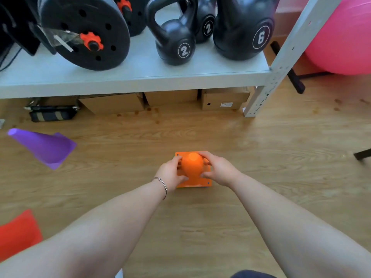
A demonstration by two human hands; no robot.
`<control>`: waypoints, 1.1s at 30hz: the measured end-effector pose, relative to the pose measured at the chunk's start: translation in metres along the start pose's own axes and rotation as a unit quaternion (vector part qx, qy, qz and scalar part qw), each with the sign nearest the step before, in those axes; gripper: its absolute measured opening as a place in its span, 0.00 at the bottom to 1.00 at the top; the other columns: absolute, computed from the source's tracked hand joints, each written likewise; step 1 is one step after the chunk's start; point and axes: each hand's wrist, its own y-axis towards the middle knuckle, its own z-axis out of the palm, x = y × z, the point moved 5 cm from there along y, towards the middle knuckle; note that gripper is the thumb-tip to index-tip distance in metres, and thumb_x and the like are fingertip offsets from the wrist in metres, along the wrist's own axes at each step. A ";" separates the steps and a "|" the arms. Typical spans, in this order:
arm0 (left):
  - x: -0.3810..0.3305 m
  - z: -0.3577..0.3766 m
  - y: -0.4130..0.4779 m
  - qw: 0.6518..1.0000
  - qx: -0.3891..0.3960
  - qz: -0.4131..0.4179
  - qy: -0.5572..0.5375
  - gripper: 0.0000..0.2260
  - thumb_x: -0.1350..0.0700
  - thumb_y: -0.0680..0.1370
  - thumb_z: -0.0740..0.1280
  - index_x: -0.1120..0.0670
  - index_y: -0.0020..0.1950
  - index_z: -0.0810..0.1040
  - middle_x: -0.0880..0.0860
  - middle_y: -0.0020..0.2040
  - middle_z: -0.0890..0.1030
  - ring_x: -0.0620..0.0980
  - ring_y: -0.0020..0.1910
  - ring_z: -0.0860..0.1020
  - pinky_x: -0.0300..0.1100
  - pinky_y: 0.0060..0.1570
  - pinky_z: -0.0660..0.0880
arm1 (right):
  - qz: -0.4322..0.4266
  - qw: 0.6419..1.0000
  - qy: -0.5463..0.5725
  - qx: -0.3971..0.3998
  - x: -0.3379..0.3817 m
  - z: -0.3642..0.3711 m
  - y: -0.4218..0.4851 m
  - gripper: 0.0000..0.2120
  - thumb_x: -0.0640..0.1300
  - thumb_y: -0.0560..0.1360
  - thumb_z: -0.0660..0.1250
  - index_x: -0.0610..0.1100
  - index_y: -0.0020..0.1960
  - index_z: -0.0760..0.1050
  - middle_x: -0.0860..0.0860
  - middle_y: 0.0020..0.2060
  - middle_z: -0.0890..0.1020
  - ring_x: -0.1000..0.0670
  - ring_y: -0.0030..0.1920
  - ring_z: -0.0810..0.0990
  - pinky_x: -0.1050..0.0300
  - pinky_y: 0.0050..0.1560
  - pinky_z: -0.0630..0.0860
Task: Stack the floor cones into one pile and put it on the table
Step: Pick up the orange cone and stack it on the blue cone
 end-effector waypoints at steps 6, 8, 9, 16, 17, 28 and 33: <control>0.005 0.005 0.008 0.999 0.011 -0.017 0.033 0.36 0.52 0.69 0.76 0.52 0.73 0.64 0.54 0.65 0.77 0.54 0.64 0.76 0.45 0.62 0.72 | 0.001 1.000 -0.013 0.014 -0.004 0.009 0.008 0.38 0.43 0.68 0.77 0.50 0.73 0.64 0.44 0.64 0.79 0.46 0.64 0.77 0.56 0.62 0.73; 0.006 0.007 0.009 0.999 0.018 -0.020 0.035 0.35 0.52 0.68 0.76 0.51 0.72 0.64 0.55 0.65 0.78 0.54 0.62 0.77 0.46 0.62 0.73 | 0.003 1.000 -0.014 0.016 -0.006 0.011 0.010 0.38 0.44 0.68 0.77 0.50 0.73 0.64 0.44 0.63 0.78 0.46 0.64 0.77 0.55 0.62 0.73; 0.007 0.008 0.011 0.999 0.022 -0.022 0.035 0.35 0.52 0.68 0.76 0.51 0.71 0.64 0.55 0.64 0.78 0.54 0.62 0.77 0.47 0.61 0.74 | 0.003 1.000 -0.012 0.017 -0.006 0.012 0.011 0.38 0.44 0.68 0.77 0.50 0.73 0.64 0.44 0.63 0.78 0.45 0.64 0.77 0.54 0.62 0.73; 0.009 0.009 0.017 0.995 0.054 -0.035 0.070 0.36 0.51 0.71 0.74 0.51 0.74 0.60 0.56 0.67 0.75 0.57 0.64 0.75 0.47 0.61 0.73 | 0.000 0.999 -0.042 0.025 -0.006 0.011 0.015 0.37 0.45 0.67 0.77 0.50 0.72 0.64 0.44 0.63 0.78 0.44 0.63 0.77 0.52 0.61 0.74; 0.008 0.009 0.016 0.994 0.058 -0.034 0.085 0.35 0.51 0.71 0.73 0.52 0.74 0.60 0.56 0.67 0.75 0.57 0.64 0.74 0.47 0.61 0.72 | -0.001 0.998 -0.062 0.029 -0.003 0.010 0.016 0.37 0.44 0.68 0.77 0.49 0.72 0.64 0.44 0.63 0.77 0.43 0.63 0.77 0.52 0.61 0.74; -0.041 -0.045 -0.013 0.960 -0.129 0.009 0.250 0.32 0.49 0.77 0.64 0.58 0.76 0.54 0.59 0.76 0.60 0.56 0.73 0.64 0.49 0.67 0.66 | -0.036 0.937 -0.297 -0.183 0.054 -0.049 -0.008 0.30 0.49 0.74 0.68 0.43 0.73 0.64 0.45 0.67 0.75 0.43 0.70 0.71 0.45 0.66 0.70; -0.059 -0.106 -0.030 0.950 -0.212 -0.010 0.229 0.37 0.41 0.76 0.64 0.60 0.76 0.54 0.59 0.76 0.61 0.56 0.75 0.61 0.49 0.72 0.62 | -0.036 0.909 -0.304 -0.283 0.099 -0.088 -0.026 0.36 0.54 0.71 0.73 0.40 0.73 0.67 0.44 0.66 0.76 0.41 0.70 0.72 0.43 0.67 0.70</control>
